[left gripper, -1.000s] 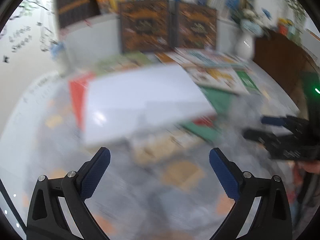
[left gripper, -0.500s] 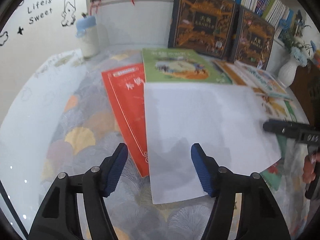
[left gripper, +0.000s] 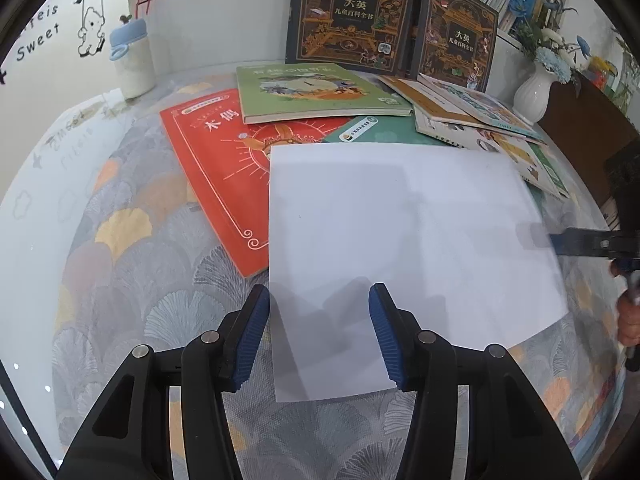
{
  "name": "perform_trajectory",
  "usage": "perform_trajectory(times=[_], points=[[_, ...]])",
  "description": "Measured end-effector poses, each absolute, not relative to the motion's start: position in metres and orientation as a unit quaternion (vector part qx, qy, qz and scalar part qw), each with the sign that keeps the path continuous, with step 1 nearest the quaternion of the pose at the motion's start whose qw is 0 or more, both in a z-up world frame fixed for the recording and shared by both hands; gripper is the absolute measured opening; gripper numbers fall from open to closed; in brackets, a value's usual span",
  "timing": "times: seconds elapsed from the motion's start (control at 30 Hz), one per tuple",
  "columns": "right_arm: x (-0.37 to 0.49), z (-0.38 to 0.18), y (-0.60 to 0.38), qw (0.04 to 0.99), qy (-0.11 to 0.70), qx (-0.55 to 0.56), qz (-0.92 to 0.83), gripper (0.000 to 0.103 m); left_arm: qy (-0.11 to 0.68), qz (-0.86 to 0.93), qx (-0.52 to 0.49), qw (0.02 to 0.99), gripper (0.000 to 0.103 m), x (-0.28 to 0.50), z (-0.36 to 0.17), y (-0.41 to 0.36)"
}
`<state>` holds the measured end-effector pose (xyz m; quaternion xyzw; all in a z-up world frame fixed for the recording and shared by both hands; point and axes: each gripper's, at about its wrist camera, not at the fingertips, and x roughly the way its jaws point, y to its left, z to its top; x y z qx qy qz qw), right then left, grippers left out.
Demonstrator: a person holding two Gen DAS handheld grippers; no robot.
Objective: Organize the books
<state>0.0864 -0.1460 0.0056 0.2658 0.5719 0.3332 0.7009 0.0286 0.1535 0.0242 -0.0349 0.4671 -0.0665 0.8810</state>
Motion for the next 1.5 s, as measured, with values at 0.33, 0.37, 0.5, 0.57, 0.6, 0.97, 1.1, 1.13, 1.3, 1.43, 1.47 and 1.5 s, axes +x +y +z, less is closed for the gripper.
perform_trajectory(times=[0.33,0.37,0.5,0.57,0.6,0.97,1.1,1.13,1.3,1.43,1.47,1.5], points=[[0.112,-0.008,-0.145,0.685,0.565,0.306,0.343,0.039,0.467,-0.067,-0.056,0.88,0.05,0.031,0.021,0.162],[0.114,-0.006,-0.147,0.681,0.565,0.306,0.35,0.043,0.467,-0.068,-0.055,0.88,0.05,0.032,0.021,0.163],[0.124,-0.004,-0.137,0.668,0.566,0.298,0.38,0.06,0.469,-0.07,-0.054,0.879,0.05,0.033,0.02,0.163],[0.128,-0.004,-0.13,0.674,0.578,0.284,0.362,0.044,0.47,-0.068,-0.058,0.878,0.05,0.033,0.02,0.165],[0.126,-0.003,-0.129,0.677,0.582,0.28,0.354,0.036,0.469,-0.066,-0.058,0.879,0.05,0.033,0.021,0.165],[0.106,0.118,-0.146,0.763,0.515,0.194,0.339,0.011,0.443,-0.113,-0.129,0.88,0.05,0.05,0.068,0.139],[0.086,0.236,-0.13,0.848,0.432,0.027,0.304,0.011,0.404,-0.159,-0.112,0.894,0.056,0.068,0.111,0.106],[0.077,0.253,-0.12,0.854,0.416,0.001,0.313,0.007,0.399,-0.154,-0.103,0.898,0.058,0.067,0.113,0.103],[0.017,0.226,-0.045,0.838,0.397,-0.185,0.326,0.012,0.44,-0.106,-0.094,0.887,0.058,0.043,0.074,0.139],[-0.033,0.111,-0.027,0.763,0.5,-0.148,0.383,0.012,0.472,-0.051,-0.079,0.876,0.058,0.008,0.034,0.184],[-0.044,0.093,-0.025,0.754,0.513,-0.145,0.383,0.011,0.477,-0.048,-0.085,0.873,0.058,0.001,0.03,0.192],[-0.061,0.072,-0.021,0.745,0.522,-0.156,0.385,0.006,0.482,-0.053,-0.099,0.869,0.058,-0.005,0.024,0.2]])
